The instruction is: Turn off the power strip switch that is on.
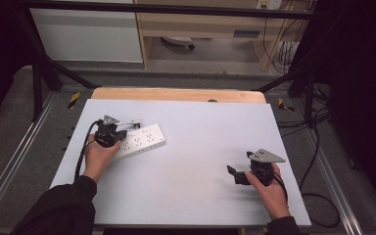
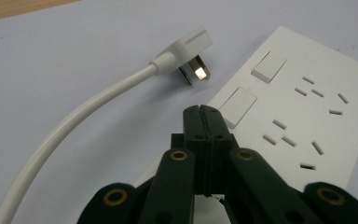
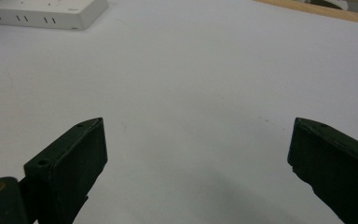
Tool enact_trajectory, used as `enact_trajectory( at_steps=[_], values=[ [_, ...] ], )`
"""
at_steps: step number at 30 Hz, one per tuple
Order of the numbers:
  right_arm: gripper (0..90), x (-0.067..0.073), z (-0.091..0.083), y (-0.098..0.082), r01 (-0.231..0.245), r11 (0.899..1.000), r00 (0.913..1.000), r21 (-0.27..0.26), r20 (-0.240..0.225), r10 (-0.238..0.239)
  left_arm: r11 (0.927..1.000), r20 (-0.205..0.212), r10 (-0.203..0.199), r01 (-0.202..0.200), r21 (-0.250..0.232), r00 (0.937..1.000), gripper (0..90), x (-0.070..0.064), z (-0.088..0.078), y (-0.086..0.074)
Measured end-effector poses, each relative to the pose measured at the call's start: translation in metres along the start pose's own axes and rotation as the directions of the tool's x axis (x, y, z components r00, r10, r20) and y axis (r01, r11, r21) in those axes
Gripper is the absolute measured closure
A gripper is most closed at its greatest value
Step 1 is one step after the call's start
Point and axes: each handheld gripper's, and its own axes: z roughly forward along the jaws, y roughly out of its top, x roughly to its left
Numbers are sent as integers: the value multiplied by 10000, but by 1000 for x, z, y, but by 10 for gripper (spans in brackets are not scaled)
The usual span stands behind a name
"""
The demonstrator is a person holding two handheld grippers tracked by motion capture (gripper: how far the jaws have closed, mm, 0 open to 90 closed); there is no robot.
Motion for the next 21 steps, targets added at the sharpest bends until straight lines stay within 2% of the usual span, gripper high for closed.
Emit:
enact_trajectory(
  at_steps=[4, 9, 11, 16, 21],
  values=[
    [51, 0, 0, 0, 16, 10000, 10000, 19, 1, -16, 10000, 4, 62, -62, 51, 10000, 900, 0, 2, 0],
    [51, 0, 0, 0, 16, 10000, 10000, 19, -16, -15, 9998, 125, 199, -199, 36, 9997, 900, -8, 5, 2],
    [51, 0, 0, 0, 13, 10000, 10000, 18, -19, -13, 9996, 46, 274, -274, 29, 9996, 900, -8, 5, 2],
    [50, 0, 0, 0, 11, 10000, 10000, 8, -15, -11, 10000, 87, 59, -59, -28, 9999, 900, -5, 5, 1],
    [51, 0, 0, 0, -14, 10000, 10000, -17, -17, 14, 9999, -17, 10, -11, -106, 10000, 900, -7, 5, 0]
  ],
)
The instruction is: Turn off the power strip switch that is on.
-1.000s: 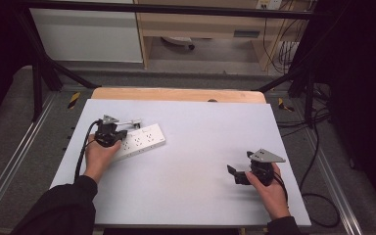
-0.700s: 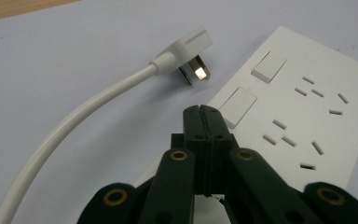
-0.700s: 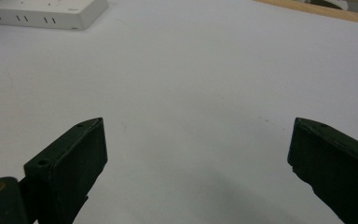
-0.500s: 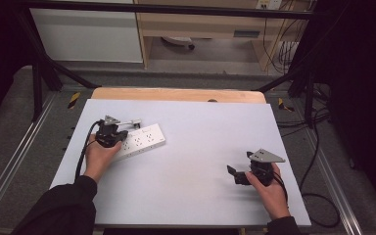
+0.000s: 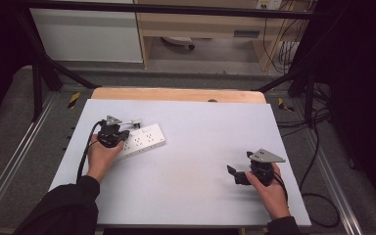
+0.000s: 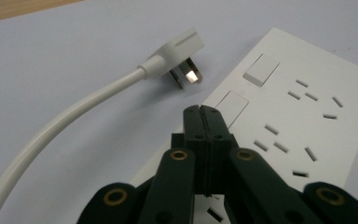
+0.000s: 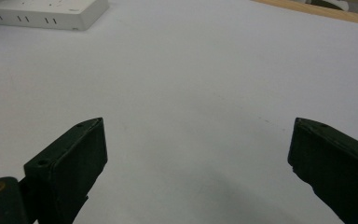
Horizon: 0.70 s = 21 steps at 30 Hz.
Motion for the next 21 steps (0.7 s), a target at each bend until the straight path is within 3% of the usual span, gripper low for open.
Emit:
enact_trajectory(
  at_steps=[5, 12, 21],
  values=[
    [50, 0, 0, 0, 21, 10000, 10000, 29, 11, -21, 9995, 144, -246, 249, -178, 9996, 900, 1, -1, -3],
    [50, 1, -2, 0, 6, 10000, 10000, -24, 22, -6, 9990, 18, -407, 407, -167, 9992, 900, 6, -5, -5],
    [50, 0, -1, 0, 36, 10000, 10000, -44, 15, -36, 9983, 49, -381, 383, -437, 9993, 900, 7, -5, -4]
  ],
)
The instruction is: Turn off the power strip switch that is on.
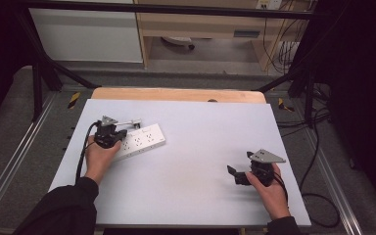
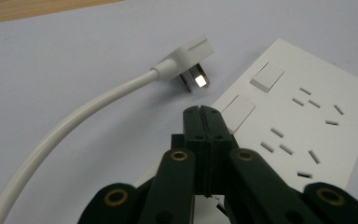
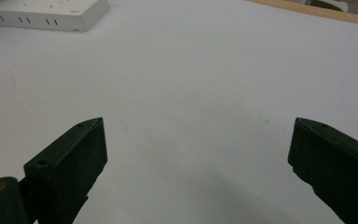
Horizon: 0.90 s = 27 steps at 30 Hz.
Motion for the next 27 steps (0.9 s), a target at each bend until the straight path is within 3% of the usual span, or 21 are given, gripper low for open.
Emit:
enact_trajectory(
  at_steps=[10, 22, 27],
  values=[
    [50, 0, 0, 0, -1, 10000, 10000, 7, -5, 1, 9996, 153, -82, 87, -286, 9998, 860, -1, -1, 1],
    [50, 0, 0, 0, -20, 10000, 10000, 2, -7, 20, 9977, 27, -176, 178, -653, 9998, 788, -1, -4, 3],
    [50, 0, 0, 0, -20, 10000, 10000, 2, -8, 20, 9957, 54, -306, 310, -874, 9995, 701, 0, -6, 5]
  ],
)
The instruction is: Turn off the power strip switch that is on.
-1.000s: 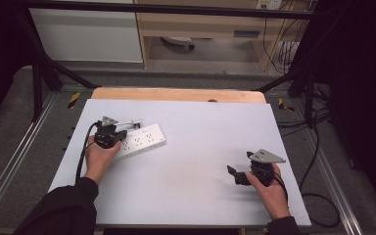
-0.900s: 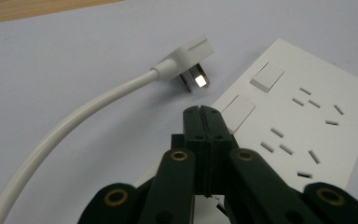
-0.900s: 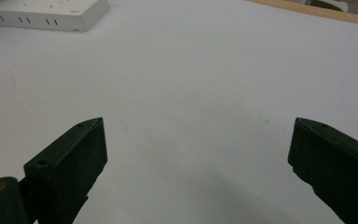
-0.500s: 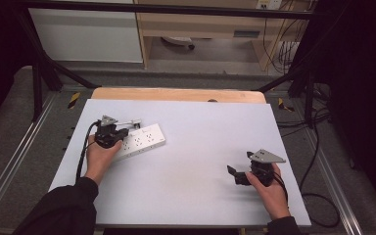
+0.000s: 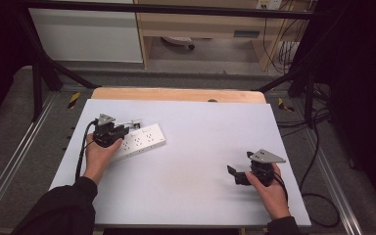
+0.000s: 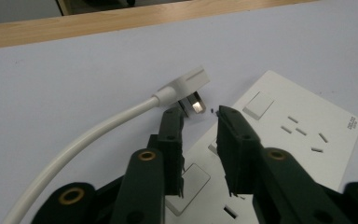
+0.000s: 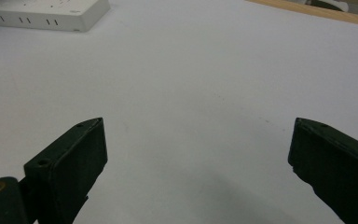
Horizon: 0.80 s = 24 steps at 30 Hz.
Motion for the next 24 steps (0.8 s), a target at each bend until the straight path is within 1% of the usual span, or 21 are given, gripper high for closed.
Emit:
enact_trajectory(
  at_steps=[2, 3, 6, 9, 14, 18, 21, 24],
  values=[
    [50, 0, 0, 0, -2, 10000, 10000, 0, -3, 2, 10000, 73, 79, -80, 25, 9999, 652, 0, 1, 0],
    [50, 0, 0, 0, -50, 10000, 10000, -25, -30, 50, 9999, 42, 97, -97, 51, 9999, 628, -1, 1, 0],
    [50, 0, -1, 0, -98, 9999, 9999, -56, -67, 97, 9999, 128, 90, -91, 48, 9999, 574, -1, 1, -1],
    [50, 0, 0, 0, -62, 10000, 10000, -53, -59, 61, 9998, 204, 101, -98, -164, 9997, 532, -2, 0, 1],
    [50, 0, 0, 0, -35, 10000, 10000, -25, -43, 35, 9987, 427, -96, 118, -502, 9990, 427, -2, -1, 2],
    [49, 0, 0, 0, 9, 10000, 10000, -24, -37, -9, 9975, 453, -165, 196, -676, 9988, 324, -3, -2, 4],
    [49, 0, 0, 0, -17, 10000, 10000, -10, -32, 17, 9970, 354, -237, 262, -734, 9991, 202, -5, -1, 6],
    [47, 0, 0, 0, 6, 10000, 10000, -26, -28, -6, 9956, 361, -180, 213, -912, 9992, 117, -7, -1, 8]
  ],
)
